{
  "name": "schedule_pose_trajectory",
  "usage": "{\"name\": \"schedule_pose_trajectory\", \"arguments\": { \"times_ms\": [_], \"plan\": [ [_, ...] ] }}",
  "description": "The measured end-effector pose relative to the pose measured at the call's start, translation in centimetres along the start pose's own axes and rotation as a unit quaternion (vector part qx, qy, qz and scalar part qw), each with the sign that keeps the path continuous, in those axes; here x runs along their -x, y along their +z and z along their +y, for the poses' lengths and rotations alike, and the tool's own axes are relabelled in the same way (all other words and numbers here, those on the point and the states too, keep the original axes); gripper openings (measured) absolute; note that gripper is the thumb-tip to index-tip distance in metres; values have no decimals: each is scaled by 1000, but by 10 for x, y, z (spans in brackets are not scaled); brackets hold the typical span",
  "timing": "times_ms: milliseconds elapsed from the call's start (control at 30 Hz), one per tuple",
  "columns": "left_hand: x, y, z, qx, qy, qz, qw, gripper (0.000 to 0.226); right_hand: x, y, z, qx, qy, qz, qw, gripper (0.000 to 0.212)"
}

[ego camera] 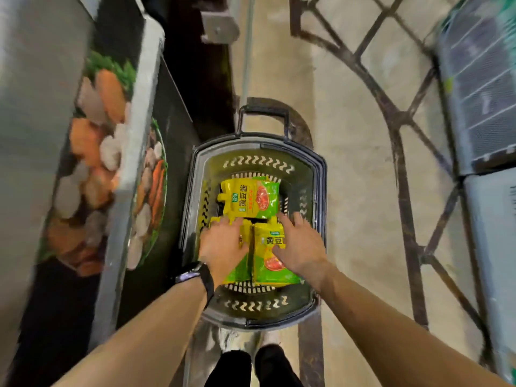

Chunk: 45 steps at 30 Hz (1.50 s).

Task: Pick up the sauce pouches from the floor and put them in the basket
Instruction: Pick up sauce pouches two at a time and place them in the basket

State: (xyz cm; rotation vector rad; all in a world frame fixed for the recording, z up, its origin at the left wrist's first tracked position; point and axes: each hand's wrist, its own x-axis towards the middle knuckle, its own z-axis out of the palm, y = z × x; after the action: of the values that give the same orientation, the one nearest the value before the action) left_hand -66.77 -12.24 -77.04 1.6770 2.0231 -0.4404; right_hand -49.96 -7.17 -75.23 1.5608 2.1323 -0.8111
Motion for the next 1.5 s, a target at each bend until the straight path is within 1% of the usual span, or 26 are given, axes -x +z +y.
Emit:
{"name": "schedule_pose_trajectory", "arguments": {
  "times_ms": [133, 233, 367, 500, 633, 767, 833, 967, 1067, 1167, 1267, 1367, 1433, 1500],
  "plan": [
    [66, -92, 4, -5, 21, 28, 999, 62, 68, -88, -25, 20, 4, 30, 999, 77],
    [119, -154, 7, 4, 33, 48, 998, 63, 125, -139, -43, 32, 10, 57, 998, 77],
    [179, -223, 11, 22, 43, 103, 993, 64, 191, -196, -68, 25, 24, 114, 993, 74],
    [226, -277, 8, 27, 59, 164, 984, 62, 242, -236, -86, 29, 21, 174, 984, 71],
    [255, -321, 8, -2, 90, 224, 970, 58, 280, -266, -91, 26, 27, 216, 976, 69],
    [280, -360, 34, -6, 128, 244, 961, 57, 318, -295, -70, -1, 40, 256, 966, 66],
    [295, -375, 56, -21, 149, 272, 951, 57, 339, -306, -51, -13, 57, 272, 961, 66],
    [322, -386, 117, -42, 200, 293, 934, 60, 387, -313, 0, -46, 95, 299, 948, 65],
    [345, -374, 177, -53, 242, 290, 925, 65, 437, -304, 50, -58, 132, 313, 939, 64],
    [373, -351, 251, -69, 304, 273, 910, 64, 499, -279, 115, -84, 193, 325, 922, 64],
    [405, -326, 335, -90, 369, 249, 891, 57, 572, -243, 184, -126, 271, 338, 892, 64],
    [444, -297, 429, -124, 455, 234, 850, 59, 653, -196, 248, -172, 361, 343, 850, 68],
    [480, -272, 490, -135, 521, 218, 814, 62, 710, -159, 282, -190, 422, 331, 822, 70],
    [519, -242, 544, -145, 579, 207, 775, 64, 766, -122, 306, -217, 482, 329, 782, 71]
  ]
}}
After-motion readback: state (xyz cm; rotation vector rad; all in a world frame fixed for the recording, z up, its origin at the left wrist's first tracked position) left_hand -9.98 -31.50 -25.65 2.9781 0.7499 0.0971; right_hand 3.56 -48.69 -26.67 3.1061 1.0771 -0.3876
